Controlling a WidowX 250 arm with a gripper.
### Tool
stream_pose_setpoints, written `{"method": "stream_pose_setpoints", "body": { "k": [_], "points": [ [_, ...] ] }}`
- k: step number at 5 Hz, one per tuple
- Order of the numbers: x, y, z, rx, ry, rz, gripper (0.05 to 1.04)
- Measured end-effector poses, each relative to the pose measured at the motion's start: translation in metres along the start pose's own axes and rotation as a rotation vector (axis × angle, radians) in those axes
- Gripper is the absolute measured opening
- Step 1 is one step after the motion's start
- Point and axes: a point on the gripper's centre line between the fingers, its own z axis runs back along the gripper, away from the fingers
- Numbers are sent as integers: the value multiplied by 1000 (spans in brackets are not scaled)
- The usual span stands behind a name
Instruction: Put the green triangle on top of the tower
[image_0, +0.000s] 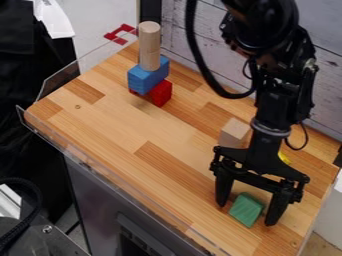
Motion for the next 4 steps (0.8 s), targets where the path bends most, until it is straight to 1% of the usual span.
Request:
{"method": "stream_pose_setpoints", "body": {
  "k": [1, 2, 3, 4],
  "points": [
    [0, -1, -1, -3, 3, 15, 701],
    [-5, 8, 2, 5, -2, 28, 570],
    [0, 25, 25, -18, -31, 66, 570],
    [-2, 54, 64, -30, -74, 118, 570]
  ]
}}
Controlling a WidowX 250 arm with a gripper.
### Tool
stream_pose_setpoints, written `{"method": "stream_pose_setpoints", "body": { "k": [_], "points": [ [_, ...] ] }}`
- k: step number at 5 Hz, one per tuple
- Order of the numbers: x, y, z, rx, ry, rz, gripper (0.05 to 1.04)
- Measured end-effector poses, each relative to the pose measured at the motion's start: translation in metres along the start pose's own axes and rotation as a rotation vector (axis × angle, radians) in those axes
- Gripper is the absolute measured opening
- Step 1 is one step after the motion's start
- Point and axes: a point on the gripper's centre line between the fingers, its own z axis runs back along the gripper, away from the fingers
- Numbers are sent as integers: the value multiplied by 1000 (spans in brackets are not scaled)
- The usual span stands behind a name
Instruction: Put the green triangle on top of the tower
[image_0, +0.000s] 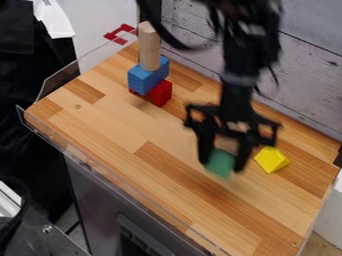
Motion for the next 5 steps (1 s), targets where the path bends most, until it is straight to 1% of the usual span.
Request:
{"method": "stream_pose_setpoints", "body": {
  "k": [1, 2, 3, 4, 5],
  "points": [
    [7, 26, 48, -33, -63, 31, 570],
    [12, 51, 97, -47, -139, 62, 570],
    [19, 67, 121, -47, -169, 71, 570],
    [24, 81, 136, -53, -183, 98, 570],
    [30, 93, 135, -55, -164, 118, 570]
  ]
}}
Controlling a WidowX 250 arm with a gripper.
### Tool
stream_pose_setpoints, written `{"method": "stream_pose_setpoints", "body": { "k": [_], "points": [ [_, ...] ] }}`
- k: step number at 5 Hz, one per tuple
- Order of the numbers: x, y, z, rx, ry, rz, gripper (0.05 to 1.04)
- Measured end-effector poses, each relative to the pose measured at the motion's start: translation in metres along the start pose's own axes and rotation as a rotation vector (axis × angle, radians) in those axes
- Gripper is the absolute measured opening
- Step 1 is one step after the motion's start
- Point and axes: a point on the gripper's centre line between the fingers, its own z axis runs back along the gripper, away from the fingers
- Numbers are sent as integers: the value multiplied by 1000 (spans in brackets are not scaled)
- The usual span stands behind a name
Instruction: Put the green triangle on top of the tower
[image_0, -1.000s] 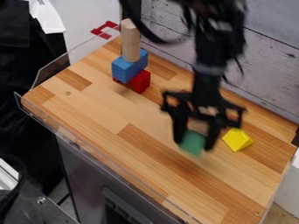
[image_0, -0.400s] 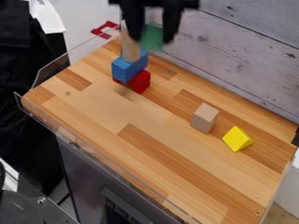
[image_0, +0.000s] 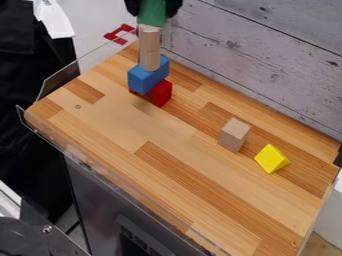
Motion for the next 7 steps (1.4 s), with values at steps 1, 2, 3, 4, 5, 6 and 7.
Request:
{"method": "stream_pose_setpoints", "body": {
  "k": [1, 2, 3, 4, 5, 6, 7],
  "points": [
    [10, 4, -3, 5, 16, 1, 570],
    [16, 8, -14, 7, 51, 1, 570],
    [24, 11, -17, 17, 44, 7, 570],
    [29, 15, -21, 42, 44, 34, 570],
    [37, 16, -23, 59, 56, 42, 570],
    [43, 18, -22, 63, 48, 53, 570],
    [50, 21, -28, 62, 63, 64, 570]
  ]
}}
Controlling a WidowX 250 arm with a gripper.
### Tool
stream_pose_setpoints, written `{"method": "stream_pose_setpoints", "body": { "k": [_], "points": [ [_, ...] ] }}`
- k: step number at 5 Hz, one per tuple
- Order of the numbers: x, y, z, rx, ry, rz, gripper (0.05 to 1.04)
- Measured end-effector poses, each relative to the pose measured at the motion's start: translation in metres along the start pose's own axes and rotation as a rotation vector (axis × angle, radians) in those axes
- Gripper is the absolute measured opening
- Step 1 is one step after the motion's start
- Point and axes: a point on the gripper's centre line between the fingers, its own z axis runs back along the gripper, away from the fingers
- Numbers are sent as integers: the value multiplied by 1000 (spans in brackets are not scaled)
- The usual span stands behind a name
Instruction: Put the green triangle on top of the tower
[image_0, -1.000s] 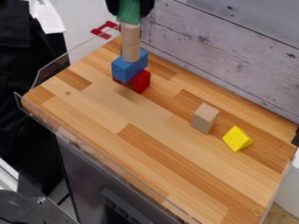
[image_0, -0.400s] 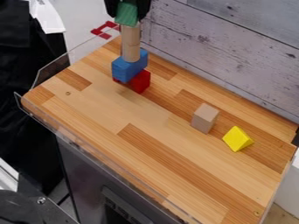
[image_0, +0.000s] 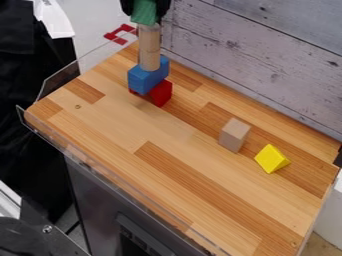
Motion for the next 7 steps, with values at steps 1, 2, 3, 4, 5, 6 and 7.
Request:
{"method": "stream_pose_setpoints", "body": {
  "k": [1, 2, 3, 4, 5, 6, 7],
  "points": [
    [1, 3, 0, -20, 3, 12, 570],
    [2, 6, 0, -29, 1, 17, 570],
    [4, 5, -6, -39, 22, 13, 570],
    [8, 4, -4, -44, 10, 7, 570],
    [11, 3, -11, -40, 35, 14, 570],
    [12, 3, -13, -41, 40, 14, 612],
    [12, 1, -13, -52, 40, 29, 928]
  ]
}}
